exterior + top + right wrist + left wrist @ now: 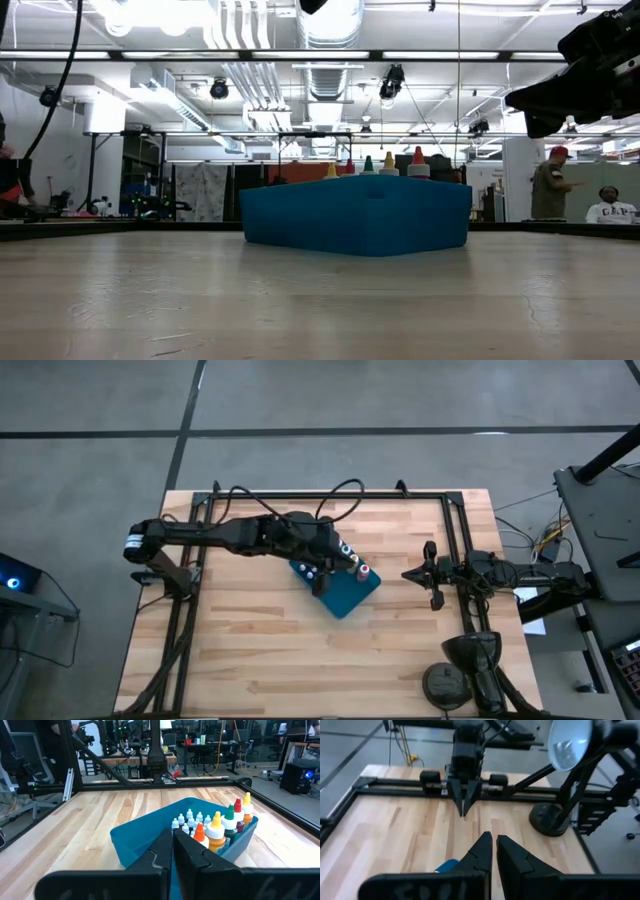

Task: Pick & Place food coloring
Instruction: Return to Home Position

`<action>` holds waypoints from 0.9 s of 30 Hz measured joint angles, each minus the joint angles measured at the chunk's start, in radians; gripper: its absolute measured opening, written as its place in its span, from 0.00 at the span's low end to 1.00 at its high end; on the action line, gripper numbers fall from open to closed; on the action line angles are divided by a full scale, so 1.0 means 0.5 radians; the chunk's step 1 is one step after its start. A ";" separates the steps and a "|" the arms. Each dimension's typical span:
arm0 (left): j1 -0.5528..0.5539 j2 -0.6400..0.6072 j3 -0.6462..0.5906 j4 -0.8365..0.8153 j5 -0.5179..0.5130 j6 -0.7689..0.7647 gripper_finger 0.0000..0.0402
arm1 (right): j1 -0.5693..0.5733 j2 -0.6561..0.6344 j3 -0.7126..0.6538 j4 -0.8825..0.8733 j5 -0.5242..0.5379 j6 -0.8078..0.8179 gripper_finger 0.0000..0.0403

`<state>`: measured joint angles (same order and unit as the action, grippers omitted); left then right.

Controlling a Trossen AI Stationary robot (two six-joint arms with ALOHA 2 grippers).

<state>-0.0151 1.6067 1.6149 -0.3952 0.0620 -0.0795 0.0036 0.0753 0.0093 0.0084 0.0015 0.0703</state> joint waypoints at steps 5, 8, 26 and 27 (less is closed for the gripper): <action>-0.003 -0.112 -0.024 -0.009 0.005 -0.002 0.00 | 0.000 0.000 0.001 0.001 0.001 -0.004 0.02; -0.002 -0.215 -0.109 0.008 0.002 -0.002 0.00 | 0.000 0.001 0.001 0.001 0.000 0.000 0.02; -0.061 -1.180 -1.627 1.338 -0.007 -0.003 0.00 | 0.000 0.011 0.000 0.000 0.000 0.000 0.02; -0.065 -1.227 -1.683 1.358 -0.007 -0.003 0.00 | 0.000 0.011 0.001 -0.001 0.000 0.000 0.02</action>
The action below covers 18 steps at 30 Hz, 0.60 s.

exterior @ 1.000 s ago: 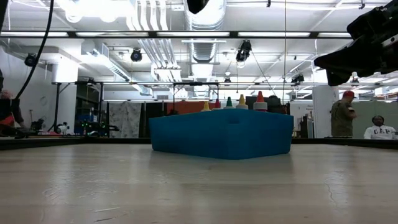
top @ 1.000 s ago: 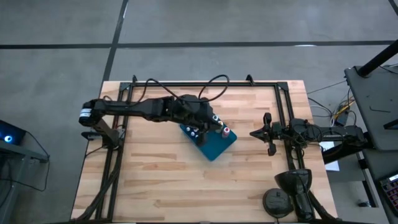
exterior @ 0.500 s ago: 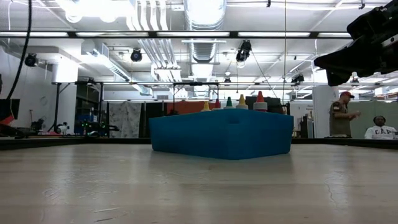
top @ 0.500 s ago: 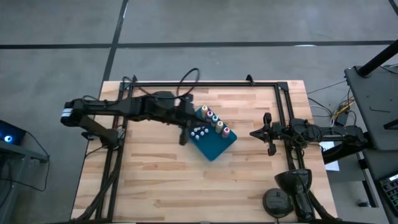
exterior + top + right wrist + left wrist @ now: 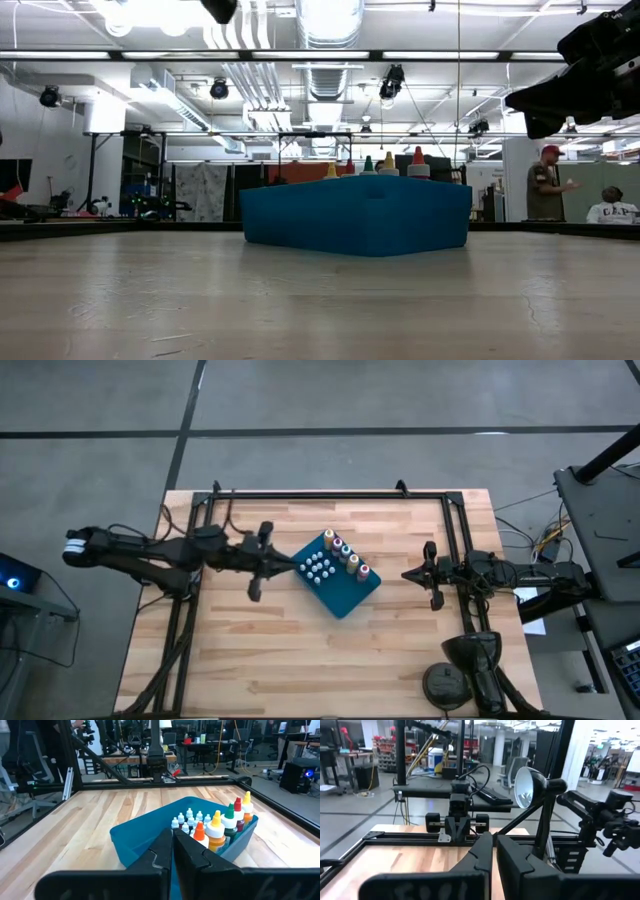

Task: Pick & Place food coloring
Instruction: Return to Home Position

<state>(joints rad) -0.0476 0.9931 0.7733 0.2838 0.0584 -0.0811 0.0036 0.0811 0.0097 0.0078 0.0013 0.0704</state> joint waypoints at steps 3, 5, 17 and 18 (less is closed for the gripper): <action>-0.004 -0.135 -0.133 0.028 0.000 -0.001 0.00 | 0.000 0.000 -0.001 0.001 0.000 -0.002 0.02; -0.004 -0.212 -0.208 0.028 0.000 0.000 0.00 | 0.000 0.000 0.000 0.002 0.000 -0.001 0.02; -0.006 -0.630 -0.585 0.038 -0.035 0.000 0.00 | 0.000 0.001 -0.001 0.001 0.000 -0.002 0.02; -0.006 -0.662 -0.612 0.039 -0.035 -0.001 0.00 | 0.000 0.001 -0.001 0.001 0.000 0.000 0.02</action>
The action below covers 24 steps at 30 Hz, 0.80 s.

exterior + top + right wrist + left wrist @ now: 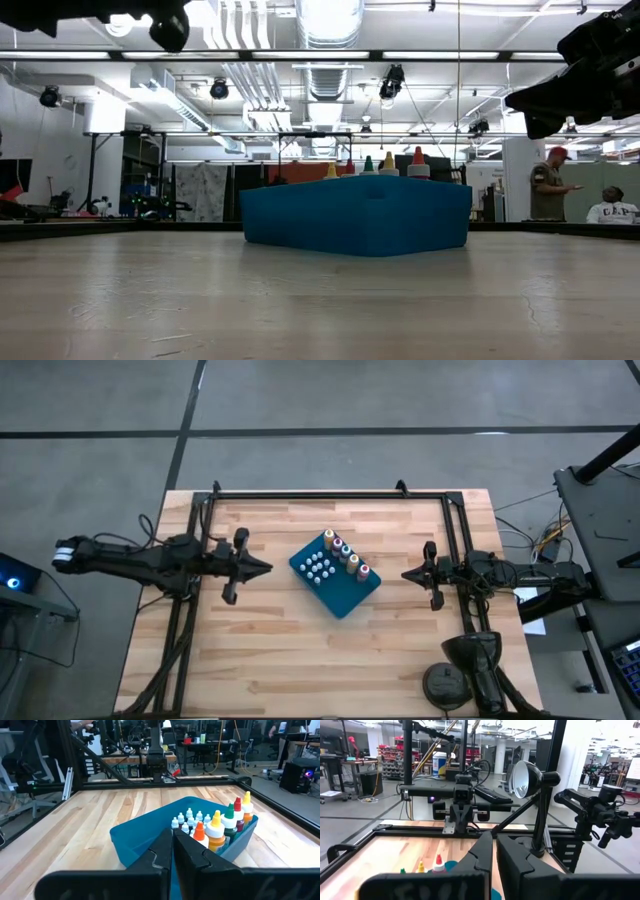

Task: Pick & Place food coloring
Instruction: Return to Home Position

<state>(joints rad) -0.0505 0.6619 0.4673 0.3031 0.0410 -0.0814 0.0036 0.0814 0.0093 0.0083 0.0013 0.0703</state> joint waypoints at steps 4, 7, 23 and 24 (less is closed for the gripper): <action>0.000 -0.124 -0.107 0.006 -0.003 0.000 0.00 | 0.000 0.000 0.000 0.000 0.000 0.000 0.02; 0.000 -0.209 -0.190 0.010 -0.012 0.000 0.00 | 0.000 0.000 0.000 0.001 0.000 -0.002 0.02; 0.000 -0.709 -0.603 0.054 -0.029 -0.001 0.00 | 0.000 0.000 0.001 0.001 0.000 -0.004 0.02; 0.000 -0.737 -0.620 0.052 -0.029 -0.001 0.00 | 0.000 0.000 0.000 0.001 0.001 -0.004 0.02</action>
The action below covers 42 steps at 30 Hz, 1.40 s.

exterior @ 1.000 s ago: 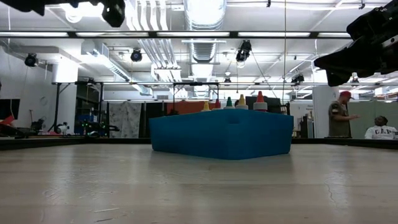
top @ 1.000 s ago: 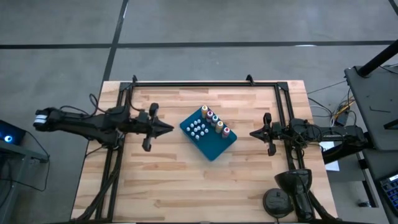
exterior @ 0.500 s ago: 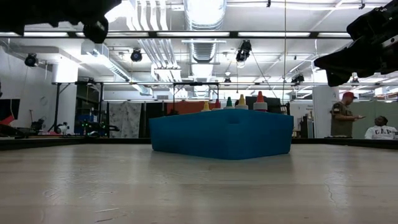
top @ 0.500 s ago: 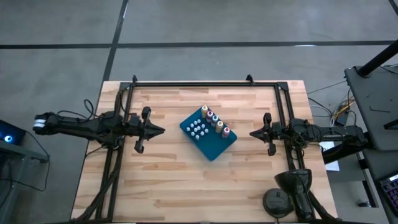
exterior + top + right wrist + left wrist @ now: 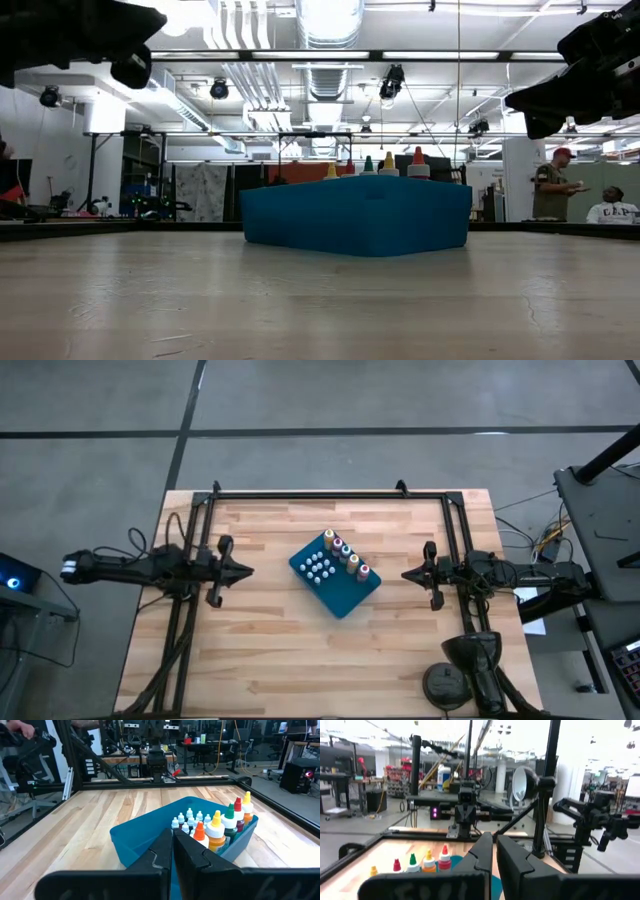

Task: Pick & Place food coloring
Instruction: Return to Home Position

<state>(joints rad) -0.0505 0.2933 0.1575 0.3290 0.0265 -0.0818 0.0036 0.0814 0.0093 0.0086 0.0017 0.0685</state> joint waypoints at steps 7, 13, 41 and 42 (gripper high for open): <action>0.000 -0.171 -0.103 -0.021 0.002 -0.002 0.00 | 0.000 0.000 0.000 -0.001 0.000 0.002 0.02; 0.000 -0.267 -0.179 -0.053 0.003 -0.002 0.00 | 0.000 0.000 0.000 0.000 0.000 0.000 0.02; 0.000 -0.392 -0.237 -0.299 0.004 -0.009 0.00 | 0.000 -0.001 0.001 0.000 -0.001 0.003 0.02; 0.000 -0.401 -0.246 -0.296 0.004 -0.009 0.00 | 0.000 0.000 0.000 0.000 0.000 0.004 0.02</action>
<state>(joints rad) -0.0505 0.0927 0.0347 0.1809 0.0284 -0.0864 0.0036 0.0812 0.0094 0.0083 0.0016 0.0704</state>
